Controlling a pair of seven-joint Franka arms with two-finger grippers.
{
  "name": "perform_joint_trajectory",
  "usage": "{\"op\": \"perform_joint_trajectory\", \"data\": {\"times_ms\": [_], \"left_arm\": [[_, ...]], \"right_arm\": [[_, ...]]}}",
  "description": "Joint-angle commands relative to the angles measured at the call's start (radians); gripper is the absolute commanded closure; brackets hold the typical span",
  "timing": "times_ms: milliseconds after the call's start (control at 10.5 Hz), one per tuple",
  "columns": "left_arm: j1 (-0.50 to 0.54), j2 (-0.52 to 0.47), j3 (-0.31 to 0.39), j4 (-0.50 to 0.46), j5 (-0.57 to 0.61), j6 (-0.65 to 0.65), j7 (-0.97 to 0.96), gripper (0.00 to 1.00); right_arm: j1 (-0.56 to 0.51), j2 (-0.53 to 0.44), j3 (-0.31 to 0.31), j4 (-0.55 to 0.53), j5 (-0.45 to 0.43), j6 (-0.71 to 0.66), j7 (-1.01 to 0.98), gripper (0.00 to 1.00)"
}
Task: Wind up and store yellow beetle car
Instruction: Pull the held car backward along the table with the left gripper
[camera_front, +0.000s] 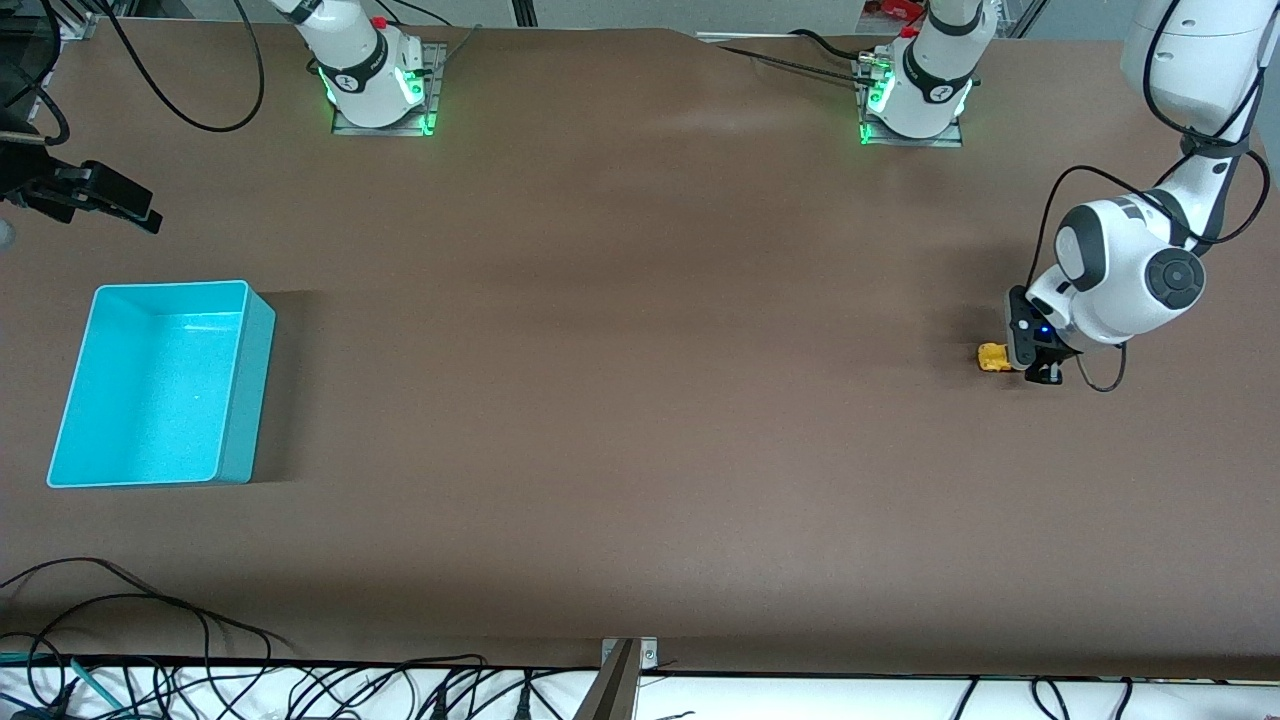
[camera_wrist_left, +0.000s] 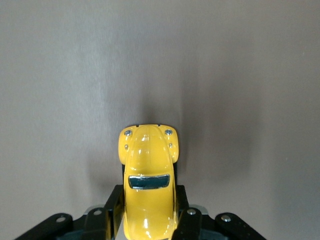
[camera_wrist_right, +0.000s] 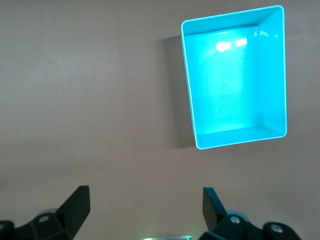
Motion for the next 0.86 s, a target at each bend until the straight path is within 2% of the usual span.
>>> {"op": "perform_joint_trajectory", "data": {"times_ms": [0,287,765], "left_arm": [[0.04,0.102,0.009,0.06,-0.007,0.014,0.081,1.0],[0.058,0.113,0.032,0.077,-0.007,0.014,0.112,1.0],[0.055,0.11,0.032,0.077,-0.019,0.014,0.105,1.0]], "right_arm": [[-0.004,-0.001,0.003,0.018,0.01,-0.018,0.004,0.0],[-0.004,-0.001,0.003,0.018,0.01,-0.018,0.004,0.0],[-0.004,-0.001,0.003,0.018,0.01,-0.018,0.004,0.0]]}}
